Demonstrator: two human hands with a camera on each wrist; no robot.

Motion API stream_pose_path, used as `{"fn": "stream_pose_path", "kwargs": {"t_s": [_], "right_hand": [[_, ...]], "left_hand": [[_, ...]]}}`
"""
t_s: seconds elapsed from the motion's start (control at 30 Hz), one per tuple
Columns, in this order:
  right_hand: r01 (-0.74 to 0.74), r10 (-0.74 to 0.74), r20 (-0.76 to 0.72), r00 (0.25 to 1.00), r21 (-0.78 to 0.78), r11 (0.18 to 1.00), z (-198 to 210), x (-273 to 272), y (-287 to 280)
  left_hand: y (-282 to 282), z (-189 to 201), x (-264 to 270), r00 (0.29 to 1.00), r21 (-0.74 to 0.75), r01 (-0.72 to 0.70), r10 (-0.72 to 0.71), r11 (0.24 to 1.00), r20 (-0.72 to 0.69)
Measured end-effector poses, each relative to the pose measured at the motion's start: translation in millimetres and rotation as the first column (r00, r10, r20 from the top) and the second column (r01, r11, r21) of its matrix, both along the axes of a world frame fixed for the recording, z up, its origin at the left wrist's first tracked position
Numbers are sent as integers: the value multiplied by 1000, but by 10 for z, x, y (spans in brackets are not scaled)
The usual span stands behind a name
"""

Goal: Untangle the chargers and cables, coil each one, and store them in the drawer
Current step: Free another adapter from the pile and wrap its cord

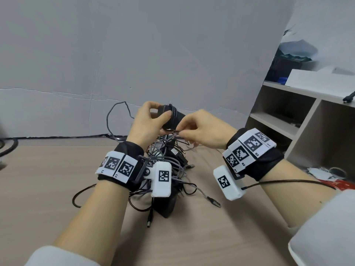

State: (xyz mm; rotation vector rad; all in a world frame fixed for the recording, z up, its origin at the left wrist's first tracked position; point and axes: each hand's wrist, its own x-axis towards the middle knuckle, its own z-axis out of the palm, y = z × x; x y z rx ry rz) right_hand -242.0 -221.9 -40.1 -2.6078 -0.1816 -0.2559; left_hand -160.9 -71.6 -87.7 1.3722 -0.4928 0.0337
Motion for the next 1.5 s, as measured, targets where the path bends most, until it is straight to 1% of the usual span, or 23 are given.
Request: {"fn": "stream_pose_path", "kwargs": {"t_s": [0.07,0.13,0.17,0.23,0.33,0.43,0.5,0.6,0.67,0.77,0.83,0.97,1.03,1.13,1.27,1.33,1.4,1.5], "right_hand": [[41,-37,136,990,-25,999,41,16,-32],[88,-72,278,958,-44,995,47,26,-68],[102,-86,326,942,-32,994,37,33,-84],[122,-109,369,923,-13,992,-1,56,-111],[176,-168,311,935,4,984,-77,91,-125],[172,-189,238,953,89,981,-148,117,-131],[168,-197,236,952,138,976,-176,133,-140],[176,-216,273,937,164,971,-190,142,-144],[166,-213,284,935,182,969,-201,136,-138],[160,-205,301,931,167,973,-211,112,-113],[170,-202,307,930,126,977,-222,103,-98],[152,-180,281,943,119,981,-255,101,-97],[149,-177,245,953,129,980,-265,108,-116],[147,-167,171,971,124,981,-226,88,-132],[79,-79,13,997,49,996,-114,43,-137],[56,-56,-34,998,10,998,-83,27,-133],[75,-74,-74,994,1,997,-64,12,-142],[106,-100,-147,984,37,994,-55,-25,-162]], "left_hand": [[12,3,-8,998,97,33,-39,995,59],[10,17,-40,993,183,50,-68,982,94],[8,20,-52,993,197,57,-77,979,94],[7,21,-67,991,187,96,-111,978,74],[2,15,-80,981,156,175,-186,972,62],[0,25,-84,973,145,203,-216,968,80],[-1,39,-87,971,160,202,-219,966,95],[-9,59,-99,967,152,208,-227,966,117],[-15,65,-95,964,177,181,-210,967,161],[7,42,-61,957,264,87,-154,961,245],[20,27,-37,954,317,41,-131,948,269],[27,35,-35,940,399,-24,-116,916,322],[13,39,-53,925,456,-52,-129,889,357],[-31,12,-50,924,458,-58,-126,887,361],[-52,12,-83,932,454,-41,-130,890,339],[-43,-3,-55,930,458,-45,-130,888,343],[-17,-16,-21,922,470,-21,-165,882,351],[20,-15,-6,915,474,53,-232,879,329]]}}
